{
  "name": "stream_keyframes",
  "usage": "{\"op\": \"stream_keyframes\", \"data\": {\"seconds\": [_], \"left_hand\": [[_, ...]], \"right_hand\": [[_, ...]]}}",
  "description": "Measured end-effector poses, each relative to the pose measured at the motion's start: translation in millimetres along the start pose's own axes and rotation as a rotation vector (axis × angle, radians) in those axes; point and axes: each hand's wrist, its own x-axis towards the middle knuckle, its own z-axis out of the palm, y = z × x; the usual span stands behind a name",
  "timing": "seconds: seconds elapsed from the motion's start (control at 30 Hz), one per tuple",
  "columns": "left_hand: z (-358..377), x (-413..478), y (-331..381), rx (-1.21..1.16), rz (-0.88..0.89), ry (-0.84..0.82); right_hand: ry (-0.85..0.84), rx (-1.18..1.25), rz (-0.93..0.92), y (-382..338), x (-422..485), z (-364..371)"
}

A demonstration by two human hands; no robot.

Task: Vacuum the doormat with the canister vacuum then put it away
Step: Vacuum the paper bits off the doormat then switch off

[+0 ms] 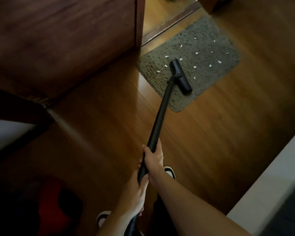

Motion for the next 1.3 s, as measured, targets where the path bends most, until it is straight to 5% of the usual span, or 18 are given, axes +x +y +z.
{"op": "stream_keyframes", "data": {"seconds": [0.6,1.3], "left_hand": [[57.8,38.3,79.9,-0.375,-0.279,-0.186],[15.1,-39.1,-29.5,-0.044,-0.131,0.167]], "right_hand": [[-0.025,-0.162,0.004,-55.7,45.5,-72.9],[-0.088,-0.176,0.006,38.8,-42.8,1.6]]}}
